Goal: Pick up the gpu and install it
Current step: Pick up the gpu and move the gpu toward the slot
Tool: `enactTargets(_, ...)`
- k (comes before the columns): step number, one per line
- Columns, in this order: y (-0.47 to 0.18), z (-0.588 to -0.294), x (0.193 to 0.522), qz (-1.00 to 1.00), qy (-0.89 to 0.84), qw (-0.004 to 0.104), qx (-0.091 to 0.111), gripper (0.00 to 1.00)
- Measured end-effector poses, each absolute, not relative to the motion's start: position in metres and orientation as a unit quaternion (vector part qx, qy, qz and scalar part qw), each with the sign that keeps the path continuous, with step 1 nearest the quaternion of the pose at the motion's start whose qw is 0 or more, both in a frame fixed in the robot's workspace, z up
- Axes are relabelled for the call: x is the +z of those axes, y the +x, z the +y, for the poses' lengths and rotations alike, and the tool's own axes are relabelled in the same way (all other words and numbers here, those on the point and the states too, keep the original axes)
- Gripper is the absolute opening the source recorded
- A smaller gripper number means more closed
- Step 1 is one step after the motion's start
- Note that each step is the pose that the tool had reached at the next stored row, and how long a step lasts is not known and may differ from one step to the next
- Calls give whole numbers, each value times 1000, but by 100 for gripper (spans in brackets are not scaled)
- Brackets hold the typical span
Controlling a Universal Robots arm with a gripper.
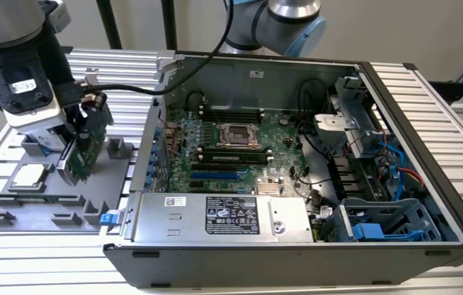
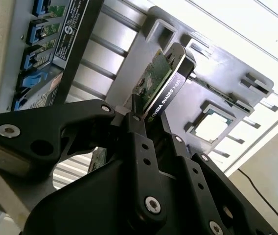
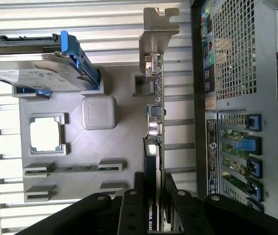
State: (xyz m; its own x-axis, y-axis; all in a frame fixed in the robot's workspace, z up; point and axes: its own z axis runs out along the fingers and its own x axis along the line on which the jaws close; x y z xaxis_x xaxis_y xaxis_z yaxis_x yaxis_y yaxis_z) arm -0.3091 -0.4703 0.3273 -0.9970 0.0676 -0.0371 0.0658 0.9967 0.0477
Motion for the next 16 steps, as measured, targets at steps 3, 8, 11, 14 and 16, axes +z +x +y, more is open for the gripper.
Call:
enactTargets(3, -309, -470, 332, 999, 33, 19, 23, 0)
enactTargets(8, -309, -470, 339, 999, 33, 19, 23, 0)
enactTargets(11, -309, -470, 343, 999, 33, 19, 23, 0)
enactTargets(14, -309, -470, 347, 999, 33, 19, 23, 0)
enactTargets(16, -309, -470, 350, 999, 33, 19, 23, 0)
